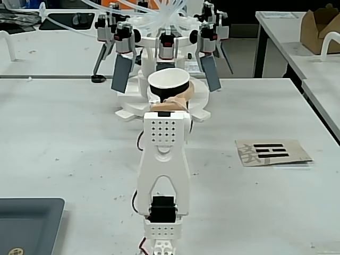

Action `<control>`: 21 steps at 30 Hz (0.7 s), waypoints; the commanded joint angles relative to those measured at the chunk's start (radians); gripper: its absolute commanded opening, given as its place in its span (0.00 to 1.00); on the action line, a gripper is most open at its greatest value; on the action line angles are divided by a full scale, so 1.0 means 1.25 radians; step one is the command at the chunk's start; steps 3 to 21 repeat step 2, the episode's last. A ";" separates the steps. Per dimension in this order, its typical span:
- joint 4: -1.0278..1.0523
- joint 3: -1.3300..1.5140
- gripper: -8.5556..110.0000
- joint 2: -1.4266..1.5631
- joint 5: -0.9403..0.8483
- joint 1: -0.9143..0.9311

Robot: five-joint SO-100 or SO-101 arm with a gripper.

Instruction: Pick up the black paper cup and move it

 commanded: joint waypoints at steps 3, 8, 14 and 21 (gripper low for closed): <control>0.002 -0.043 0.14 0.016 0.004 0.006; 0.002 -0.043 0.14 0.016 0.004 0.006; 0.002 -0.043 0.14 0.016 0.004 0.006; 0.002 -0.043 0.14 0.016 0.004 0.006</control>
